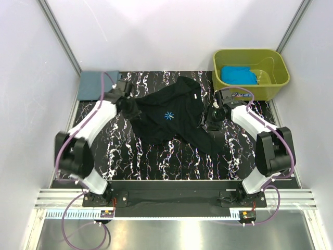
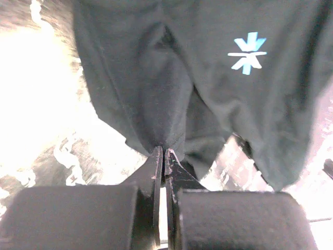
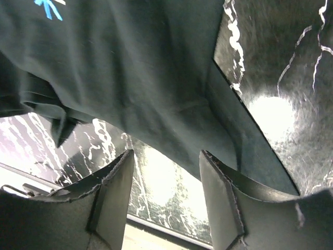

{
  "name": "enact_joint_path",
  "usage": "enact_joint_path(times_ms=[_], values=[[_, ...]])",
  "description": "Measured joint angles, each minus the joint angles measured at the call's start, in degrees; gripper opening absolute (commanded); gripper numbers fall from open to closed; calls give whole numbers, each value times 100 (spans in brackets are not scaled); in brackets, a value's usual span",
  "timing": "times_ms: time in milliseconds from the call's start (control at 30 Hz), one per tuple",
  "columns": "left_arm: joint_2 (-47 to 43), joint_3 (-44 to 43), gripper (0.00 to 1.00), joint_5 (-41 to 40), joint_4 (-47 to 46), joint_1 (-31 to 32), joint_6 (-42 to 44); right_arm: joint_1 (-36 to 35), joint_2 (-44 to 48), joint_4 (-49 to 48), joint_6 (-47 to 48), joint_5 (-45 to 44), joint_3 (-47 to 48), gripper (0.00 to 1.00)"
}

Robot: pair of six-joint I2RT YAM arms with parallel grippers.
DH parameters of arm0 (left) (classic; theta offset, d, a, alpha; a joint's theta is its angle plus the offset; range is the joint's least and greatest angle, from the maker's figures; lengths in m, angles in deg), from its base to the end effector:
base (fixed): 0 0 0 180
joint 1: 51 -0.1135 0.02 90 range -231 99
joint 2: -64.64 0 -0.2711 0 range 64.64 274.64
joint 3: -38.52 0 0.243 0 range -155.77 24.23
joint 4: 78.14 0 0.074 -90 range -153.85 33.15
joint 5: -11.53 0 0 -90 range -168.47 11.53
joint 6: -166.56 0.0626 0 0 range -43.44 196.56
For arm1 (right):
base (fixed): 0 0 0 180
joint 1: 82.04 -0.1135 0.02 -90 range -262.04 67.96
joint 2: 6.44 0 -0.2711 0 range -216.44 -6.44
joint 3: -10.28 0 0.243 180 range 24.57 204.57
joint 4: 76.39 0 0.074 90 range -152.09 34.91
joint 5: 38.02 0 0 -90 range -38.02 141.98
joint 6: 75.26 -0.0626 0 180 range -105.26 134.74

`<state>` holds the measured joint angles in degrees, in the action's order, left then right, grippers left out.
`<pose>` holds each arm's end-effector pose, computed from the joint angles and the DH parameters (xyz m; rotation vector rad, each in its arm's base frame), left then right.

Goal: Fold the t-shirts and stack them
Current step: Flatten the tshirt out

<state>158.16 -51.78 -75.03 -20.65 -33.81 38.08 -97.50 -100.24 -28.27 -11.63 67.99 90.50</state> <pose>0.3295 -0.1059 0.2514 -0.4760 2.6466 -0.3995 0.3210 0.1067 0.2088 0.1624 2.7133 0.6013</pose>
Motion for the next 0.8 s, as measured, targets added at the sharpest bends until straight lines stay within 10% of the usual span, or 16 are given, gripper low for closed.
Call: enact_joint_path(times_ms=[267, 800], values=[[-1814, 109, 0, -435, 337, 0, 313, 9, -96, 188, 24, 83, -17, 66], [-2282, -2153, 0, -2990, 334, -197, 2048, 9, 122, 732, 87, 450, -446, 74]])
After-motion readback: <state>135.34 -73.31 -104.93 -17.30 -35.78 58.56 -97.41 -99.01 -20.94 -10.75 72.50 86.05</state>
